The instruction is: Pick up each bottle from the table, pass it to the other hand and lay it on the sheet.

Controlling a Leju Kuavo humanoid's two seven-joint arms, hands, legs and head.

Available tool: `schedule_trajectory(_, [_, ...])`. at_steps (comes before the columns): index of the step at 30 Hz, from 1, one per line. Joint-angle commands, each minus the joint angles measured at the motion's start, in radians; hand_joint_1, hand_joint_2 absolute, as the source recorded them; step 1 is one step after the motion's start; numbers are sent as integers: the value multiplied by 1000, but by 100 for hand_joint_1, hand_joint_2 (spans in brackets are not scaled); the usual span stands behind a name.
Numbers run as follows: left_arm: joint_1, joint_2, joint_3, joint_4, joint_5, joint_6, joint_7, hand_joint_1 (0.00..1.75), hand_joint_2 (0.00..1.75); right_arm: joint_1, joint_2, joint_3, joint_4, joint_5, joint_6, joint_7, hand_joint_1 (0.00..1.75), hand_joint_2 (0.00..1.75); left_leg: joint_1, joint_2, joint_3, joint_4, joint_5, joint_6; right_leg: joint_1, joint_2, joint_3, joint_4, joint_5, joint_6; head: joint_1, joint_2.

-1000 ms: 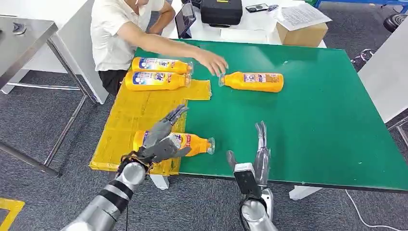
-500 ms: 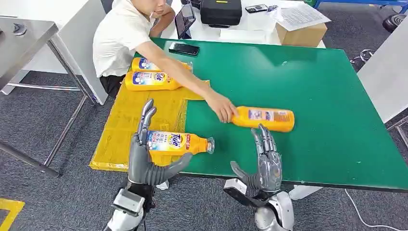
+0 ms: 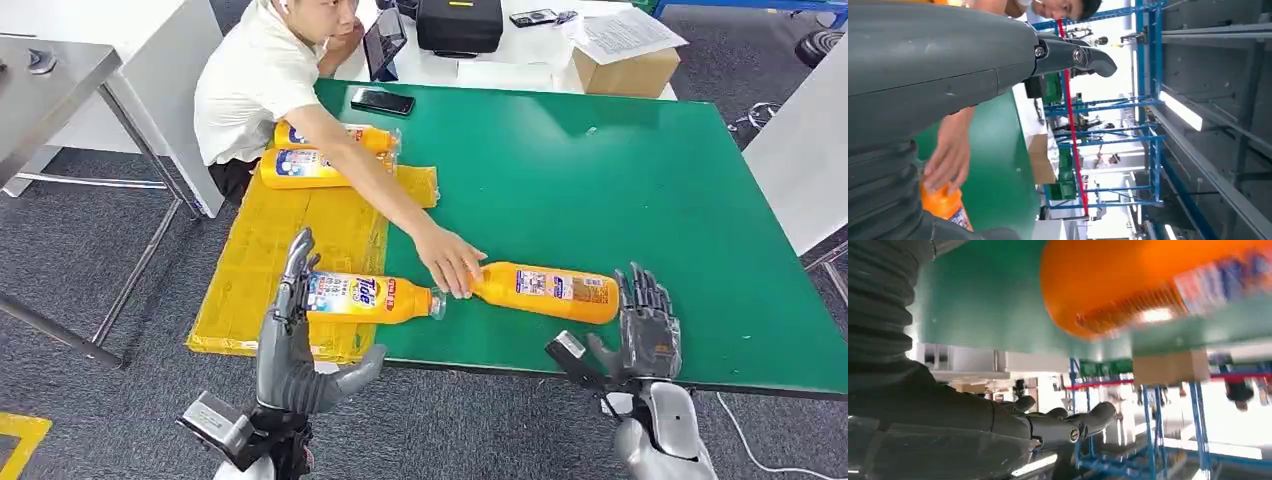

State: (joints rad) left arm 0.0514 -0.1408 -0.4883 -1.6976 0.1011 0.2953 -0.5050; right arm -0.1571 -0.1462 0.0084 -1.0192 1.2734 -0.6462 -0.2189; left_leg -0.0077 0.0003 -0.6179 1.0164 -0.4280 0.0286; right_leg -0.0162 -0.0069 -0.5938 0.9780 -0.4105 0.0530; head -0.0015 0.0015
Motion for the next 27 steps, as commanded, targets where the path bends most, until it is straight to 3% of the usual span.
schedule_trajectory(1, [-16,10,20,36,11,-1,13,0,175,-115,-68,106,214,-7,26,17,0,175,1,1,5,-1,-2,-2,1,2,5,-1,-1,-2,0,0])
schedule_trajectory(7, [-51,3,10,62,32,-12,25,0,175,-266,-82,210,370,1,44,48,0,175,1,3,4,-1,-1,-2,1,4,3,0,0,-2,0,0])
schedule_trajectory(27, [-82,-7,-2,85,47,-23,31,0,175,-363,-24,330,447,-1,149,24,0,175,1,1,2,-1,1,-1,1,1,2,0,0,-1,0,0])
